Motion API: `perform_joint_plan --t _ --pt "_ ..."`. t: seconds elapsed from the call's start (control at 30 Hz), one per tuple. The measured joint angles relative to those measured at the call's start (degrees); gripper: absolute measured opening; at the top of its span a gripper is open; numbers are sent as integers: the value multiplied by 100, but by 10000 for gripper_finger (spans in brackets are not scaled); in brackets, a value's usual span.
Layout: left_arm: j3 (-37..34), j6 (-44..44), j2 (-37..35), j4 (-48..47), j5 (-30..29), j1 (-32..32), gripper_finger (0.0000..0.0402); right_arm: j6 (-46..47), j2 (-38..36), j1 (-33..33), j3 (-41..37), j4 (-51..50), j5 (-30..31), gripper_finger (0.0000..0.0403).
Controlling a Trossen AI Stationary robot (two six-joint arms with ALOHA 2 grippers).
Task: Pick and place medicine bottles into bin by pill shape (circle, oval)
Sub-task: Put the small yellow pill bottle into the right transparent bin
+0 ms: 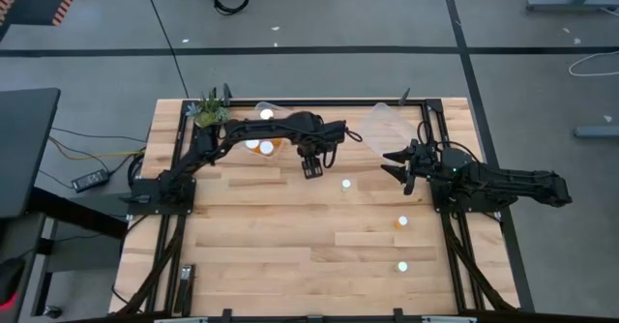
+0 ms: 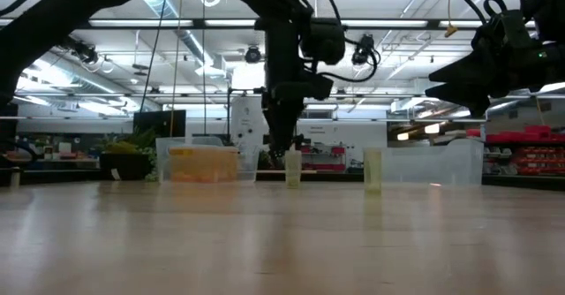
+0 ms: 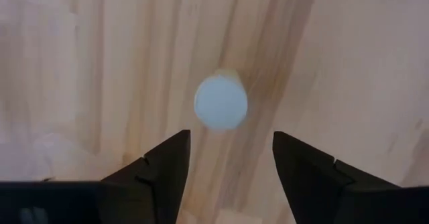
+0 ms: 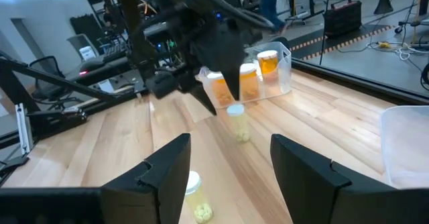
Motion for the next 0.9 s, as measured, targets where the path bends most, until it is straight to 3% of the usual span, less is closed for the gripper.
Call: perform_joint_plan --t 0.6,0.73,0.9 --pt "-56 -273 -996 -1055 -939 -578 166 0 1 0 0 0 0 214" --pt "-874 -424 -1553 -954 -1023 -586 157 0 2 2 0 0 0 214" --pt "-2768 -813 -2889 272 -1103 -589 148 0 2 2 0 0 0 214"
